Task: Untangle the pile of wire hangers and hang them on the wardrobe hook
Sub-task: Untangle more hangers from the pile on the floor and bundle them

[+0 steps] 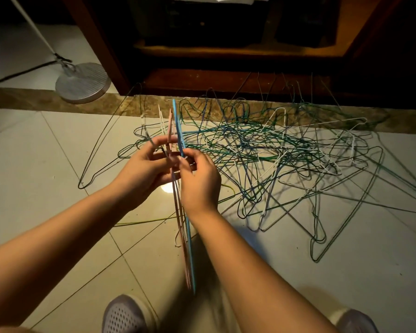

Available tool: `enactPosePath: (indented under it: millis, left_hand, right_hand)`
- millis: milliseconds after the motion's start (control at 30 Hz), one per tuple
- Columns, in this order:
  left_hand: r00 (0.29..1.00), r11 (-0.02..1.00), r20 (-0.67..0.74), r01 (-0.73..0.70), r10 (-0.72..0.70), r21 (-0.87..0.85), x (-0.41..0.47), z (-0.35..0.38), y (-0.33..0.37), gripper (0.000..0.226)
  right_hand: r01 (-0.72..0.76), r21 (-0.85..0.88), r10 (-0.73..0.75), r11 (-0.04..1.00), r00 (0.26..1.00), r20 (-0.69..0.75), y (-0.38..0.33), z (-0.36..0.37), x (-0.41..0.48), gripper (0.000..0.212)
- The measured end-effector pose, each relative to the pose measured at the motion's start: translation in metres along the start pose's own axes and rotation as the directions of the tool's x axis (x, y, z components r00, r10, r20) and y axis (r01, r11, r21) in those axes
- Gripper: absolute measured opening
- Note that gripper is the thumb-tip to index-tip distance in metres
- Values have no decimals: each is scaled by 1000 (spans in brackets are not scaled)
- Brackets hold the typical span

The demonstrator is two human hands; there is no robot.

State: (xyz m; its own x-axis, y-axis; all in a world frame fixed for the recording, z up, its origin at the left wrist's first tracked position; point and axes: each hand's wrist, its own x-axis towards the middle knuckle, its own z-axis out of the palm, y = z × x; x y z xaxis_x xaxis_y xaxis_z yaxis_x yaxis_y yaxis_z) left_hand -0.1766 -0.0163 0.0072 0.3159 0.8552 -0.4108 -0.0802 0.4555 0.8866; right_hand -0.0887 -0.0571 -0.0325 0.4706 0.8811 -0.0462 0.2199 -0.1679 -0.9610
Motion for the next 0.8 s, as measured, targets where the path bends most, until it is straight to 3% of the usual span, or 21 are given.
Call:
enactPosePath:
  millis: [200,333,467,600,700,800]
  left_hand:
    - [993,999,110,38,-35,-21,1,-7,-3,31]
    - [997,998,72,1,4,-67,3,-18,-4,32]
    - [998,998,-23,-53,53,17,6,-28,2,31]
    - [996,998,-76,-55,57,26,11,-38,1,27]
    - [985,994,-163,-31,48,108,14,-50,-11,25]
    - [969,972,-242,16,42,232,14,-70,-28,27]
  right_hand:
    - [265,-47,-266,963,964,-19,5,12,-1,34]
    - [312,-41,-312,949,950,2,4,12,4,33]
    - [50,83,-58,995,994,96,7,0,14,27]
    - [-294,-175,318,940,939,129,58,-11,30,22]
    - [-384,-356,435,852,897,73,95,-19,27,24]
    - [-339,-457,402,822,915,43,105,-24,24,27]
